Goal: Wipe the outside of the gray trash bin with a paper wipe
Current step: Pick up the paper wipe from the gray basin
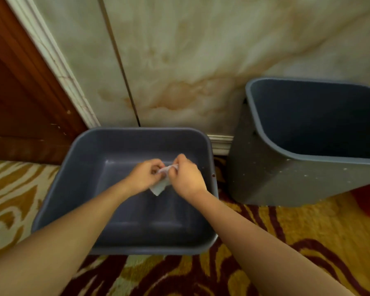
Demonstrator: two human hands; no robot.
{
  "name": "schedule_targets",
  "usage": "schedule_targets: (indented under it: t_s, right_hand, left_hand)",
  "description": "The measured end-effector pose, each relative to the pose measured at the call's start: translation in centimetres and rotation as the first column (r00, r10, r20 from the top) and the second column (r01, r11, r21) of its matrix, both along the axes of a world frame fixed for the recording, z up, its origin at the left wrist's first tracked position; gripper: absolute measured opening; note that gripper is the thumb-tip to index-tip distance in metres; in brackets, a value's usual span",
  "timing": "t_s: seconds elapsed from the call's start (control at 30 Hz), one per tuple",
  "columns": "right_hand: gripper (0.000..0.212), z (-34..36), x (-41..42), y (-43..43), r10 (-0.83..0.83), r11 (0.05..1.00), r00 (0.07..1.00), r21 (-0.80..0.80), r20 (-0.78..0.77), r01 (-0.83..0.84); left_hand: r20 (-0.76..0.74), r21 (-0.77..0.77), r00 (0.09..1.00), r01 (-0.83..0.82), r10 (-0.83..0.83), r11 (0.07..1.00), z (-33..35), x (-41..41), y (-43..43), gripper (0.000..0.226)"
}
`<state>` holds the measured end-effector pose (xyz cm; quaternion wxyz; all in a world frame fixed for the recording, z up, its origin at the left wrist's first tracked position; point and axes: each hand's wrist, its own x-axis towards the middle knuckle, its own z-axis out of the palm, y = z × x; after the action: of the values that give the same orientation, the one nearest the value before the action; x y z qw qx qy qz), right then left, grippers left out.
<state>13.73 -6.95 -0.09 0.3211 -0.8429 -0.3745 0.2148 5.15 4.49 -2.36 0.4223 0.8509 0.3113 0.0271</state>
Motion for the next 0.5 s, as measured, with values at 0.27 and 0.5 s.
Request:
schedule_targets:
  t_s: [0.27, 0.5]
  right_hand:
    - [0.021, 6.2, 0.3, -6.9, -0.056, 0.968, 0.967, 0.222, -0.249, 0.113]
    - [0.017, 9.1, 0.6, -16.7, -0.053, 0.938, 0.888, 0.282, -0.457, 0.201]
  left_hand:
    - [-0.103, 0.216, 0.926, 0.376, -0.362, 0.901, 10.8, 1.6, -2.5, 0.009]
    - [-0.195, 0.029, 0.804, 0.577, -0.561, 0.816, 16.5, 1.5, -9.8, 0.014]
